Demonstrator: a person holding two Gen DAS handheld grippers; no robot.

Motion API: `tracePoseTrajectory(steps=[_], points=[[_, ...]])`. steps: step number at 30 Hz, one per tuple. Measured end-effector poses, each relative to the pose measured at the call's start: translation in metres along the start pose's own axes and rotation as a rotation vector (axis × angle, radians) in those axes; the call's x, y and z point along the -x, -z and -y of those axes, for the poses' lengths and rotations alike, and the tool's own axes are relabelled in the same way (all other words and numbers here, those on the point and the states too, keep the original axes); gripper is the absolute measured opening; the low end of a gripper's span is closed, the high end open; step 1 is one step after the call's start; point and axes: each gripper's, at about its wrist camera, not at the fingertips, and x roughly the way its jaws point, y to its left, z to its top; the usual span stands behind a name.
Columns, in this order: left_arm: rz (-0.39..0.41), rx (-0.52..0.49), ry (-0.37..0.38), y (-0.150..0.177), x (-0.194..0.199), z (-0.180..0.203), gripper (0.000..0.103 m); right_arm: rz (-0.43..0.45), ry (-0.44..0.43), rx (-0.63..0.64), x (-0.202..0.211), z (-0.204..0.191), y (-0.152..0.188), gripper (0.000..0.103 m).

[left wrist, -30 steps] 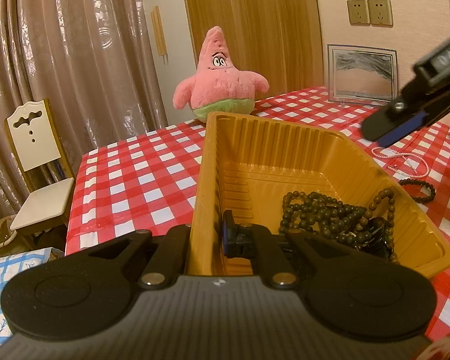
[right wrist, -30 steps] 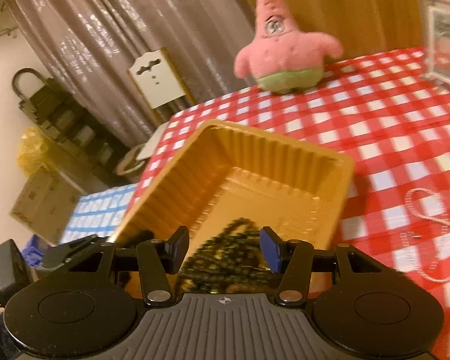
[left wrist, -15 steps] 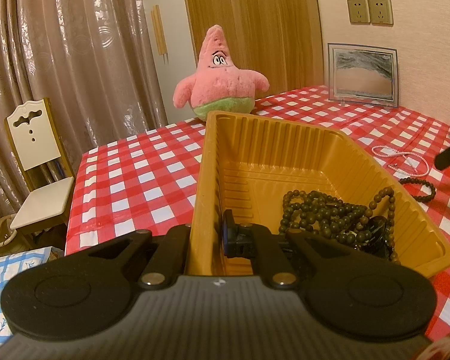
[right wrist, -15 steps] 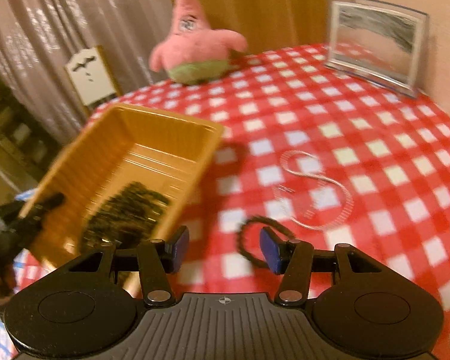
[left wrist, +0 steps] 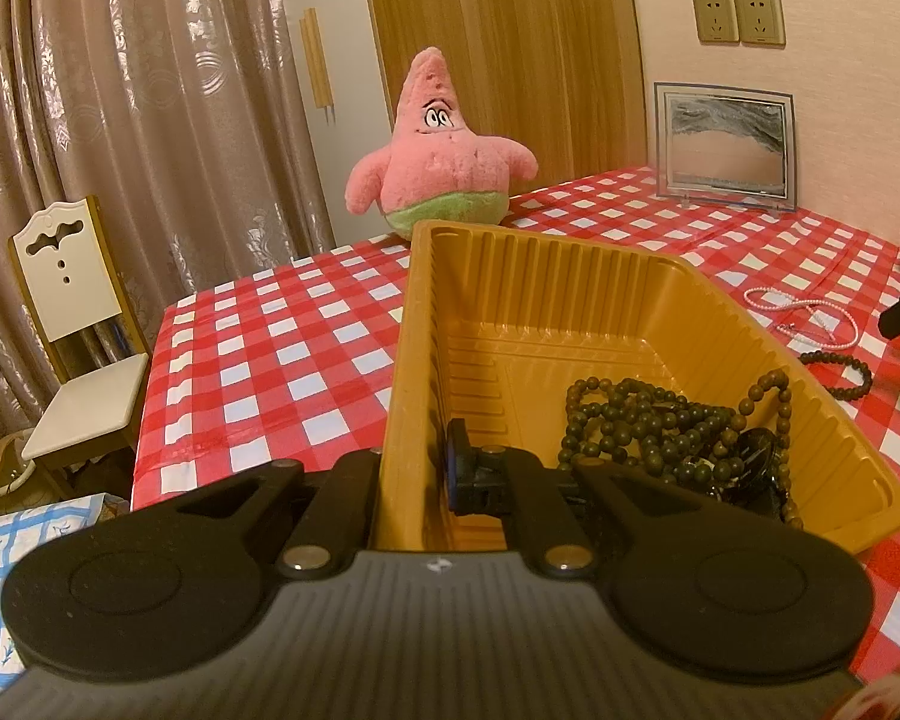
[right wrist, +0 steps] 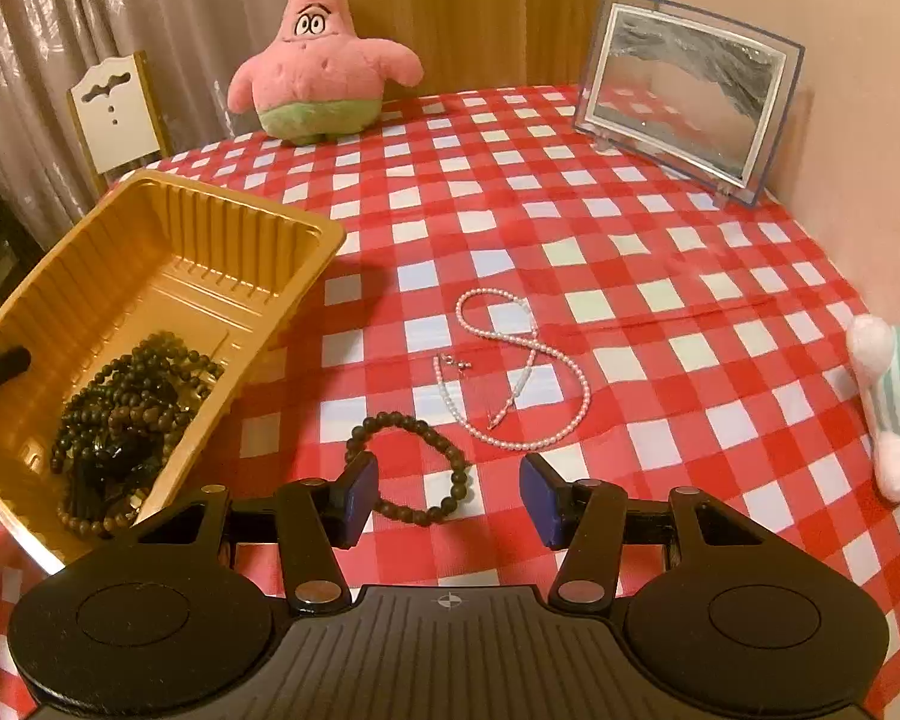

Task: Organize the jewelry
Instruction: 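Grasp the dark bead bracelet on the tablecloth with the right gripper, then lift the dark bead bracelet over the tray and open the right gripper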

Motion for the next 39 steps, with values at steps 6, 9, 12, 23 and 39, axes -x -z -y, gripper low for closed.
tracePoseTrajectory(steps=[6, 9, 12, 23, 39], points=[[-0.001, 0.001, 0.0, 0.0, 0.0, 0.0, 0.006, 0.001, 0.0, 0.017, -0.002, -0.002, -0.004, 0.053], [-0.002, 0.001, 0.0, 0.0, 0.0, 0.0, 0.006, 0.0, -0.004, 0.022, -0.004, -0.002, -0.005, 0.053], [-0.002, 0.0, 0.0, 0.001, 0.001, 0.001, 0.006, -0.001, -0.003, 0.026, -0.006, -0.003, -0.006, 0.053], [-0.001, 0.0, 0.0, 0.0, 0.0, 0.0, 0.006, -0.035, -0.024, 0.019, -0.026, 0.004, 0.001, 0.043], [-0.005, 0.0, 0.001, 0.002, 0.0, 0.0, 0.006, -0.03, -0.004, 0.102, -0.056, 0.002, 0.004, 0.007]])
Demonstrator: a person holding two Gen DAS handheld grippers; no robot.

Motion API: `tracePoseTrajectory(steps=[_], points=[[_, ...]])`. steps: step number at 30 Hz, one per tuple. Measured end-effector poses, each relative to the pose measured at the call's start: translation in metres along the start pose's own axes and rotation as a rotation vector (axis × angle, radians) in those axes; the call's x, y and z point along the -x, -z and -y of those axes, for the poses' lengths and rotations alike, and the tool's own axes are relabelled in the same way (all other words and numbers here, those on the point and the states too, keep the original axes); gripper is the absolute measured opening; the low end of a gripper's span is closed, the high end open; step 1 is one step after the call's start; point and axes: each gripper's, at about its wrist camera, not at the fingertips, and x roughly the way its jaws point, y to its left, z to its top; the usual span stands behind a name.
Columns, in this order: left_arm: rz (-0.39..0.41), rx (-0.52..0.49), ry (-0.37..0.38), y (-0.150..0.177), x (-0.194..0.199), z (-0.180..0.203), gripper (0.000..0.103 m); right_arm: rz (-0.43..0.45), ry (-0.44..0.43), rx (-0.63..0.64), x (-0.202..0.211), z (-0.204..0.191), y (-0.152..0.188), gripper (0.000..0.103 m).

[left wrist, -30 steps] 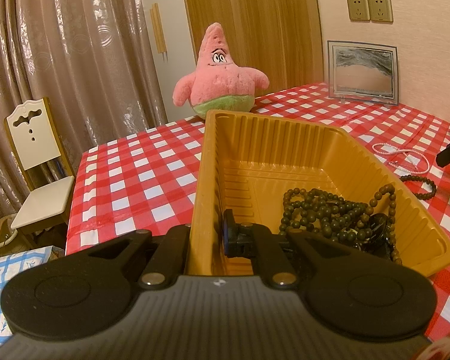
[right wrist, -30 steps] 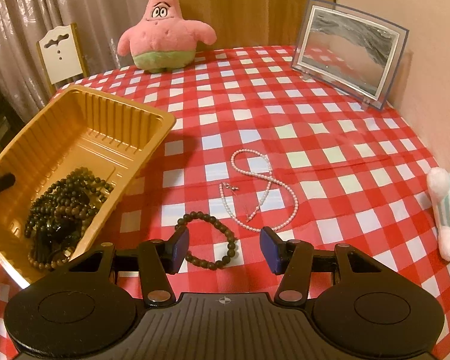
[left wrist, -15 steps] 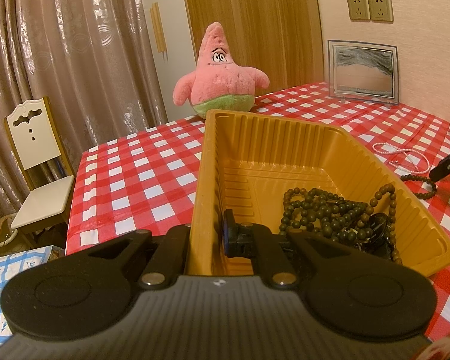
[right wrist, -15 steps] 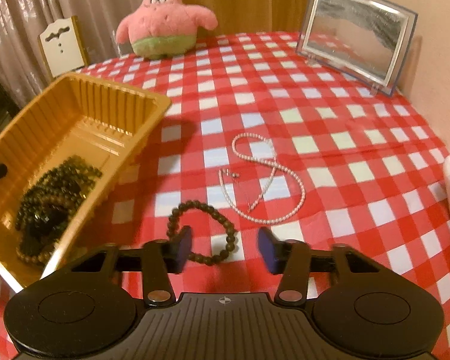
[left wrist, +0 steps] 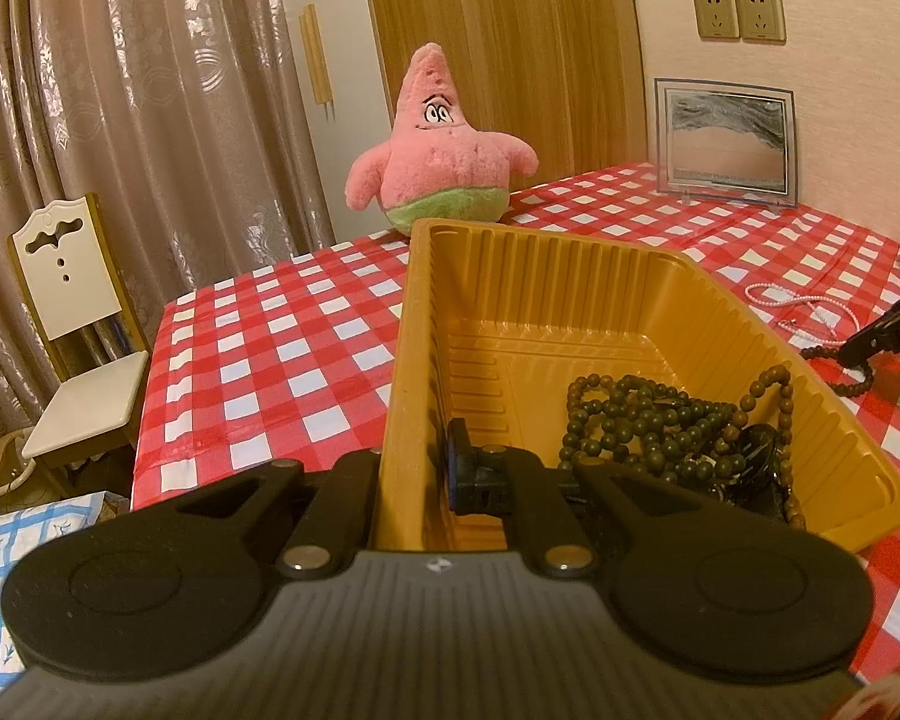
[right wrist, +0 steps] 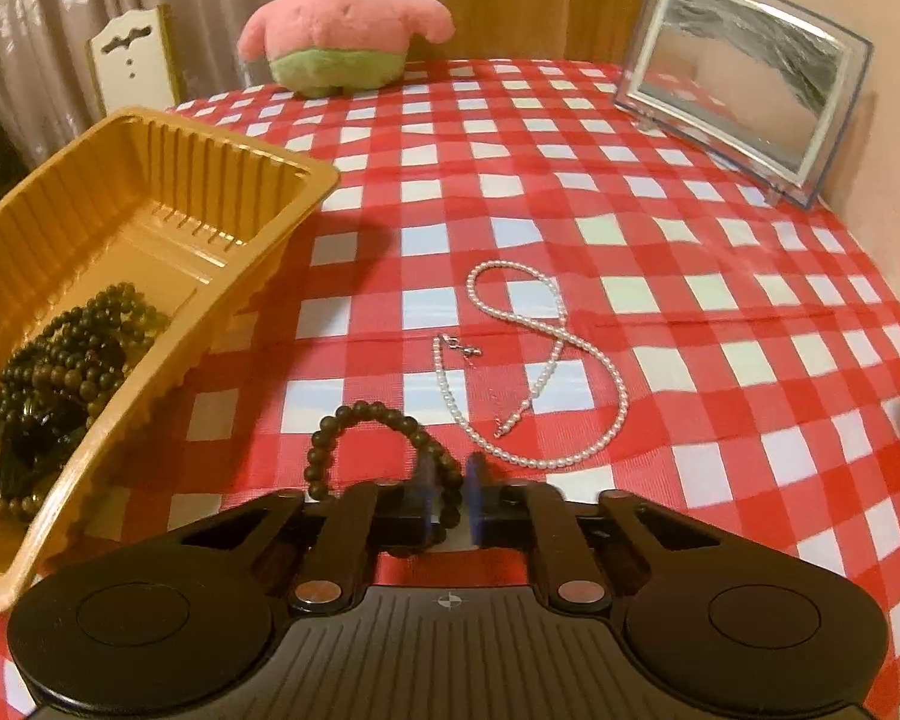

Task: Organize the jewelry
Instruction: 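Lift the dark bead bracelet over the tray and open the right gripper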

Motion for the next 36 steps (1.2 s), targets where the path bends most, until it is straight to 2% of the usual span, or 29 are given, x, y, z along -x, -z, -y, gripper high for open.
tracePoseTrajectory(steps=[3, 8, 14, 20, 27, 32, 36], points=[[0.0, 0.0, 0.0, 0.0, 0.0, 0.0, 0.006, 0.015, 0.001, 0.013, 0.002, -0.003, 0.001, 0.007], [0.0, -0.001, 0.0, 0.0, 0.0, 0.0, 0.006, 0.07, -0.052, -0.051, 0.021, 0.0, -0.007, 0.006], [-0.001, 0.001, 0.0, 0.0, 0.0, 0.0, 0.006, 0.167, -0.148, -0.1, 0.063, -0.004, -0.03, 0.006], [-0.001, -0.001, 0.0, 0.0, 0.001, 0.001, 0.006, 0.202, -0.281, -0.114, 0.086, -0.028, -0.047, 0.006], [-0.002, 0.001, 0.0, 0.0, 0.0, 0.0, 0.006, 0.174, -0.456, -0.084, 0.077, -0.077, -0.055, 0.006], [-0.002, 0.003, 0.0, 0.0, 0.0, 0.0, 0.006, 0.159, -0.525, -0.049, 0.064, -0.11, -0.057, 0.006], [-0.002, 0.004, 0.0, -0.001, 0.0, 0.0, 0.006, 0.196, -0.555, -0.051, 0.051, -0.124, -0.062, 0.007]])
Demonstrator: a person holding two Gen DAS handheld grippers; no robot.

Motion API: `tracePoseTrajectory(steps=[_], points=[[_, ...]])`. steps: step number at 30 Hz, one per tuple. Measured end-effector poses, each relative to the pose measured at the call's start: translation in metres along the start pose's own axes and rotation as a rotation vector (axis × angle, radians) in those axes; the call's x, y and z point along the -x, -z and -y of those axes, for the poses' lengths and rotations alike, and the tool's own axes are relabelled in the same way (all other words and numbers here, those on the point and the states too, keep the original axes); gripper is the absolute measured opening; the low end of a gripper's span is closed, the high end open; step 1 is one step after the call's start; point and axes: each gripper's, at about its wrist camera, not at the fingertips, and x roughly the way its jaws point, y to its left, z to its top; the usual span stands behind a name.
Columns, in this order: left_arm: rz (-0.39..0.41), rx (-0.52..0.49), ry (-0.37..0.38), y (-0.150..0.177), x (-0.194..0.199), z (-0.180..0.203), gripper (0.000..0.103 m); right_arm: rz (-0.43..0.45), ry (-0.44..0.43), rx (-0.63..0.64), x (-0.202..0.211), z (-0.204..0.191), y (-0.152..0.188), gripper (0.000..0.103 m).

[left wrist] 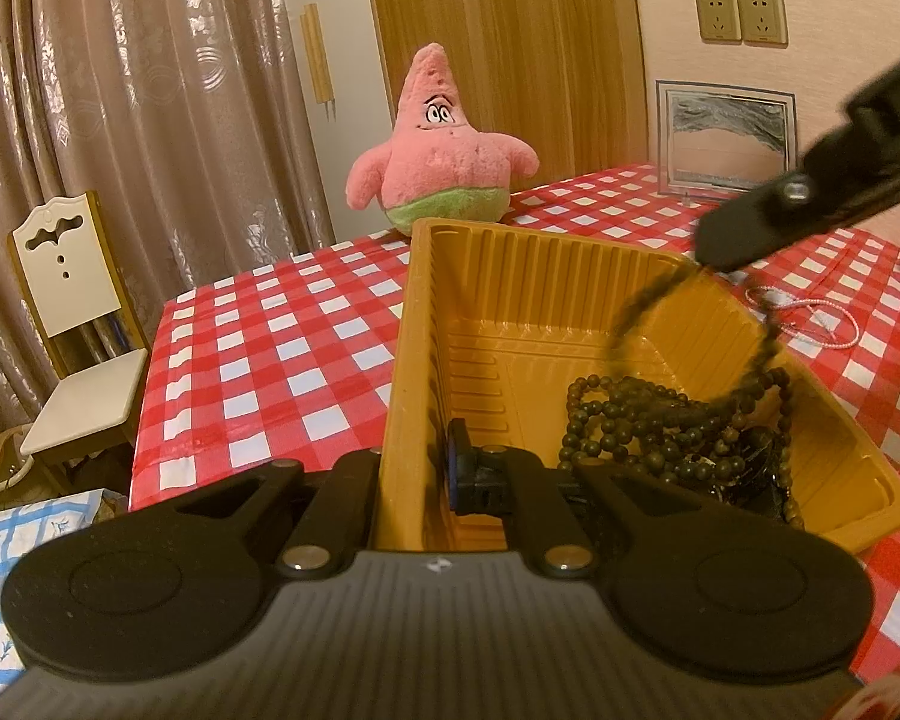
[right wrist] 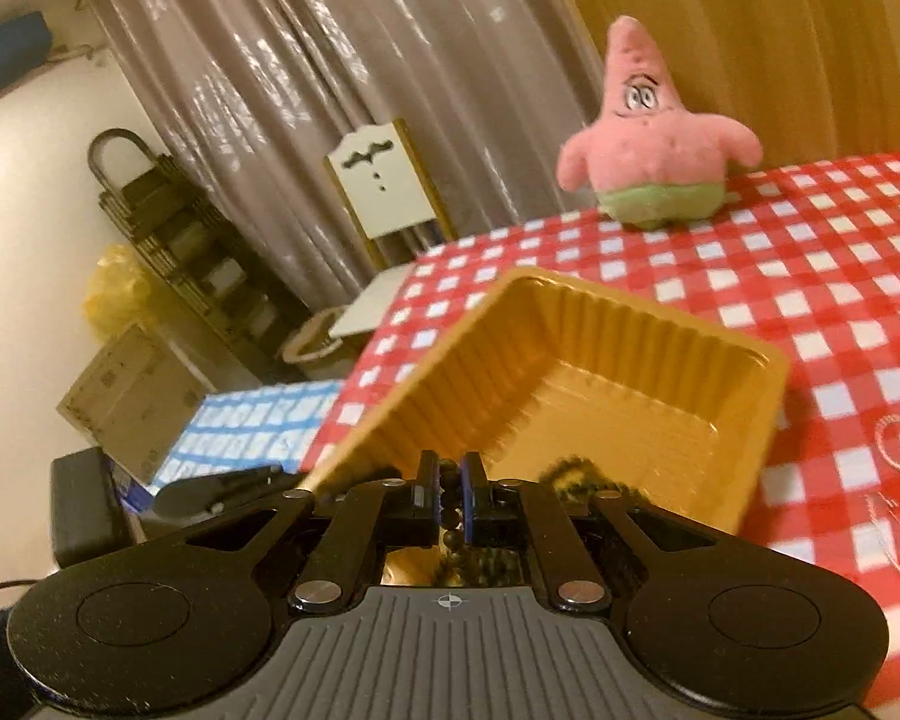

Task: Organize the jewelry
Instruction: 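Lift the dark bead bracelet over the tray and open the right gripper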

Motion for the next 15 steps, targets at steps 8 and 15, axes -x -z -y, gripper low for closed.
tracePoseTrajectory(steps=[8, 15], points=[[-0.002, 0.006, 0.0, 0.0, 0.0, 0.0, 0.006, 0.054, 0.06, -0.041, 0.008, 0.014, -0.006, 0.035], [-0.003, 0.008, 0.001, -0.001, 0.0, -0.001, 0.006, -0.013, 0.215, -0.043, 0.031, 0.034, 0.012, 0.035]])
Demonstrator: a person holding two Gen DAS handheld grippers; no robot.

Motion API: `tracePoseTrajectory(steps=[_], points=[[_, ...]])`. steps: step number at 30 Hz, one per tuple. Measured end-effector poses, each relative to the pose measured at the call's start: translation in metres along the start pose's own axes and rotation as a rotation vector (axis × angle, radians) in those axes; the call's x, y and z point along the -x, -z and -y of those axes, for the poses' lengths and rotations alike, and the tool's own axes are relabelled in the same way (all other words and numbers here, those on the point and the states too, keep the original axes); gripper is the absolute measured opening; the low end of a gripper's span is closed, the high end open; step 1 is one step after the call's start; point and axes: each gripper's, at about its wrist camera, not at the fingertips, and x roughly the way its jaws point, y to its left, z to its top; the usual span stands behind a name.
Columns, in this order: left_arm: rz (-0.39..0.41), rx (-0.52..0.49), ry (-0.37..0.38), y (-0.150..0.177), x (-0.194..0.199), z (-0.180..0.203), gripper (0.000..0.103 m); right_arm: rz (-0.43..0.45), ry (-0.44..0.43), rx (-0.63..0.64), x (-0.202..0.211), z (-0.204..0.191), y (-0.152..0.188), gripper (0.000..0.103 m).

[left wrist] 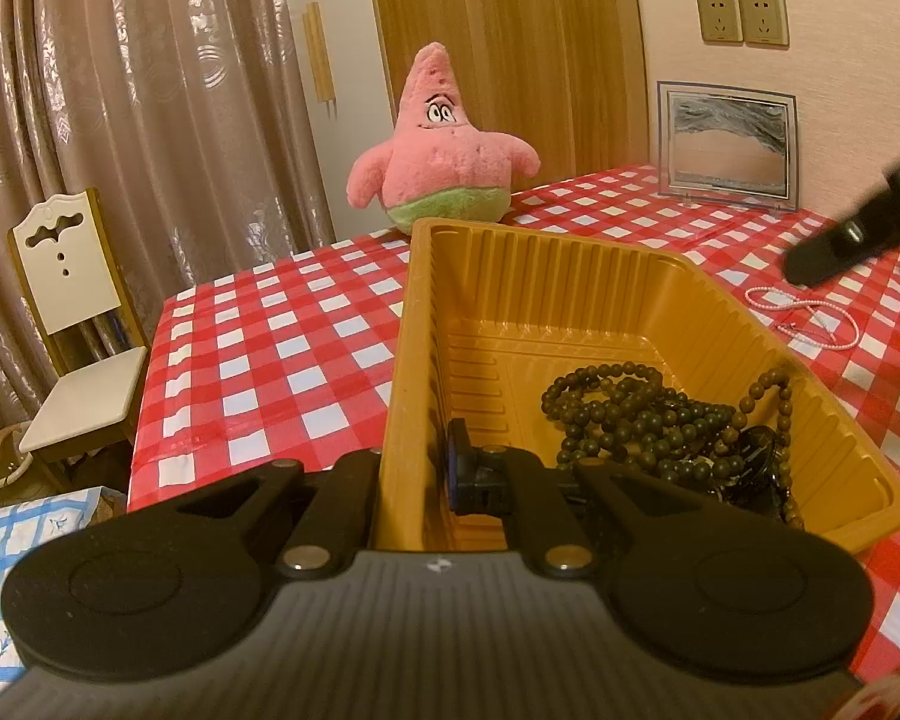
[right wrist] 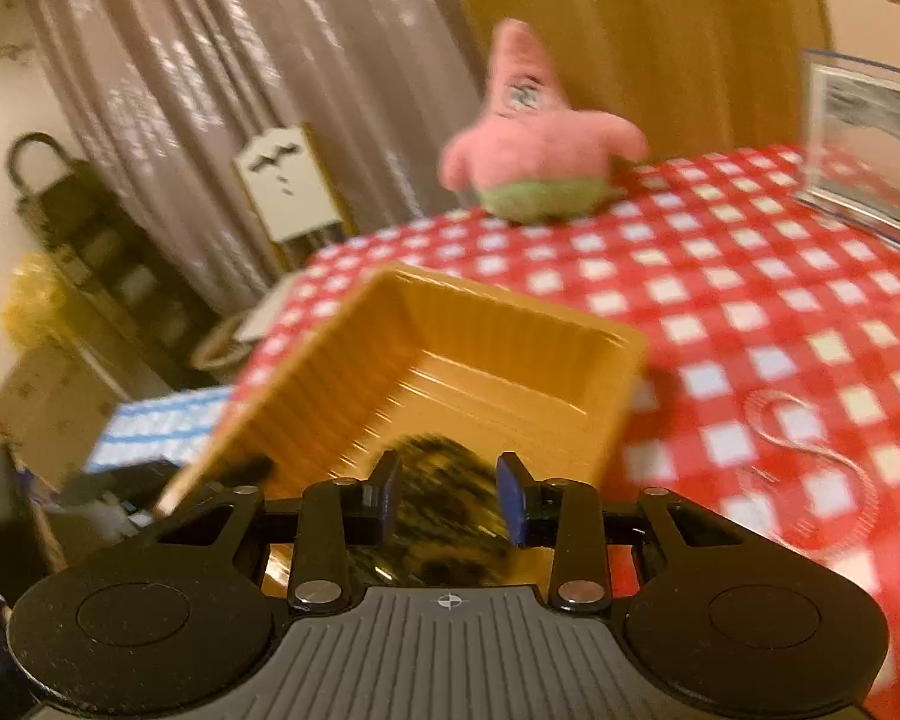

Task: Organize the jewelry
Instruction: 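Lift the dark bead bracelet over the tray and open the right gripper, then grasp the white pearl necklace by its strand with the right gripper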

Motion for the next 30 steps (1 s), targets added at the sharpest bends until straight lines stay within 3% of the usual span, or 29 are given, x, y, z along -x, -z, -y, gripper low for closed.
tracePoseTrajectory(steps=[9, 18, 30], points=[[0.0, 0.0, 0.0, 0.0, 0.0, 0.0, 0.006, -0.06, 0.183, -0.058, 0.024, 0.049, 0.031, 0.035], [0.0, 0.0, -0.001, 0.0, 0.0, 0.0, 0.006, -0.069, 0.321, -0.047, 0.034, 0.089, 0.037, 0.035], [0.0, -0.001, -0.001, 0.0, 0.0, 0.0, 0.006, -0.064, 0.358, 0.053, 0.035, 0.125, 0.026, 0.035]])
